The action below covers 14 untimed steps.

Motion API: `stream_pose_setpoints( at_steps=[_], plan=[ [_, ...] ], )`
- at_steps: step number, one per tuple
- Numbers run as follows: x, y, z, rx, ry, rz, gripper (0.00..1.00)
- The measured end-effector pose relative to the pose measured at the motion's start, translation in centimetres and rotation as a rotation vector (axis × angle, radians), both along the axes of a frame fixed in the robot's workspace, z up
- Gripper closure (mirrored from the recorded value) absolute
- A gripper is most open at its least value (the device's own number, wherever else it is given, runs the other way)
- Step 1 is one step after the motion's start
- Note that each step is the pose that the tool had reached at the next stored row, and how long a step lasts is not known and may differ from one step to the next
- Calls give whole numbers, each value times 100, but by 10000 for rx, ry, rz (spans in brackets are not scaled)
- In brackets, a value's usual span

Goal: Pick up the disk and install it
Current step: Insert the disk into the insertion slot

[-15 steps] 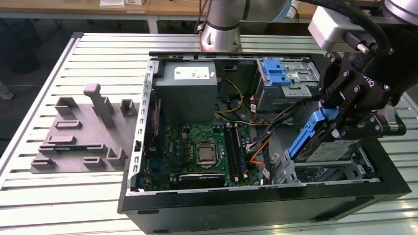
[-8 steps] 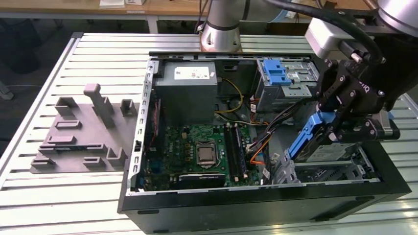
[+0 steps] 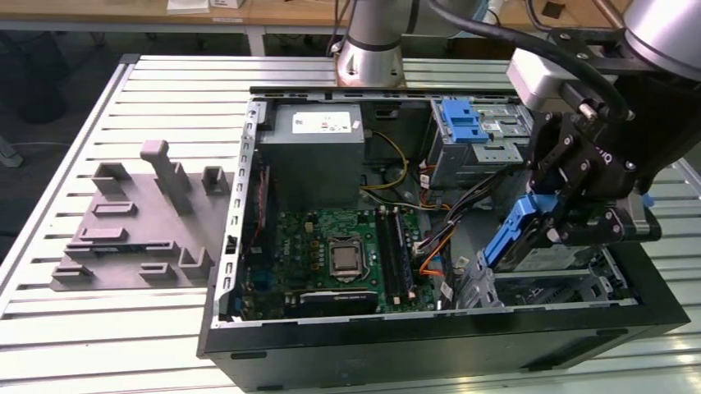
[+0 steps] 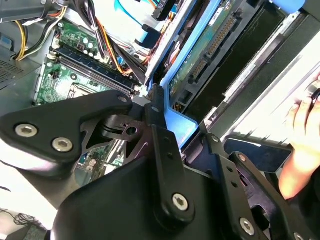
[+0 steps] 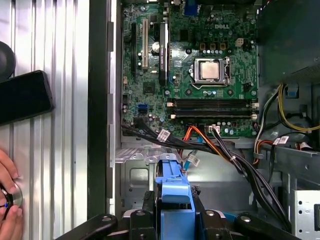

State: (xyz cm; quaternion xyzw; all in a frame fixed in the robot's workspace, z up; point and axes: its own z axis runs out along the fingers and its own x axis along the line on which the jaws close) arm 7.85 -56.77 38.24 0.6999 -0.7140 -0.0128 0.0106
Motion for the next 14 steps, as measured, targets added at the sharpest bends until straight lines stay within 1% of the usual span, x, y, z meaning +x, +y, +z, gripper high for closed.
stream_pose_setpoints(
  at_steps=[14],
  plan=[
    [1,0,-145,0,0,0,64]
  ],
)
